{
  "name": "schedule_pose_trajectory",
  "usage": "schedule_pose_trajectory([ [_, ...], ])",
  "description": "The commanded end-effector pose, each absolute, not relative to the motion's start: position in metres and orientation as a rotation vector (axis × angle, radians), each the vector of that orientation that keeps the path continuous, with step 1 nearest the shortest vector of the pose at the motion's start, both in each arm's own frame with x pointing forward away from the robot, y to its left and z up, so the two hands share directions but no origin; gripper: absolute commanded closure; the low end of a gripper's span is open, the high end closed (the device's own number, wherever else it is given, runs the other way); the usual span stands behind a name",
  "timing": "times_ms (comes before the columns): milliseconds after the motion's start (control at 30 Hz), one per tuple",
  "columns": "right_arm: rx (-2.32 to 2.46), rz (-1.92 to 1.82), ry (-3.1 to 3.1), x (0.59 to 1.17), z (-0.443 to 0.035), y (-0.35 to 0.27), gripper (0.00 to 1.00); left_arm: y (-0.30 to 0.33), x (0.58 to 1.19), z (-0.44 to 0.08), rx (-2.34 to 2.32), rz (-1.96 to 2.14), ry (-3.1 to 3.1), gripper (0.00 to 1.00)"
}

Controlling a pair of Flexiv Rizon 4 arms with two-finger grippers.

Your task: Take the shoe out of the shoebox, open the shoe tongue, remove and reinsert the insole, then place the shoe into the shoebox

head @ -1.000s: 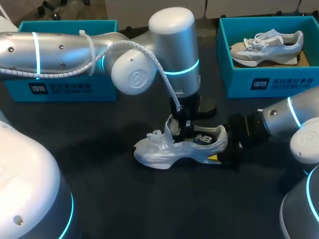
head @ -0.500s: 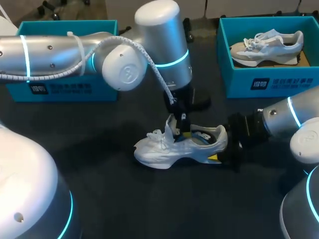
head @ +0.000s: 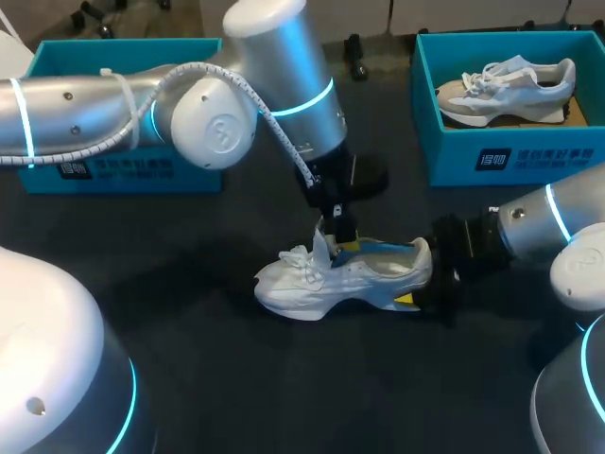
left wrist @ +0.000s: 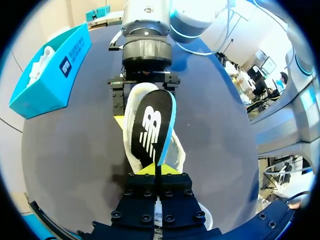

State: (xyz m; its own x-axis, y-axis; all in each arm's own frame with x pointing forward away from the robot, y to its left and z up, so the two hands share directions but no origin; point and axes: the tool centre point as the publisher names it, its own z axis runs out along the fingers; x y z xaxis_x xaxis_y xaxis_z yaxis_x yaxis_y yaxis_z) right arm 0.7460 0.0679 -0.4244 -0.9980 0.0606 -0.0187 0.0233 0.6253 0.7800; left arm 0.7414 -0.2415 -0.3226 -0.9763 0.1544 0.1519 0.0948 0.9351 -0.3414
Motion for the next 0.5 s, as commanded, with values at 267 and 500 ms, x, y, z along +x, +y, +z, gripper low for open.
schedule_pose_trajectory([
  [267, 0.071, 1.339, 2.793, 0.746, -0.424, 0.068, 1.0, -0.261, 0.743, -0.325, -0.22, 0.457, -2.929, 1.0],
  [500, 0.071, 1.339, 2.793, 0.746, -0.424, 0.068, 1.0, -0.267, 0.74, -0.321, -0.224, 0.452, -2.938, 1.0],
])
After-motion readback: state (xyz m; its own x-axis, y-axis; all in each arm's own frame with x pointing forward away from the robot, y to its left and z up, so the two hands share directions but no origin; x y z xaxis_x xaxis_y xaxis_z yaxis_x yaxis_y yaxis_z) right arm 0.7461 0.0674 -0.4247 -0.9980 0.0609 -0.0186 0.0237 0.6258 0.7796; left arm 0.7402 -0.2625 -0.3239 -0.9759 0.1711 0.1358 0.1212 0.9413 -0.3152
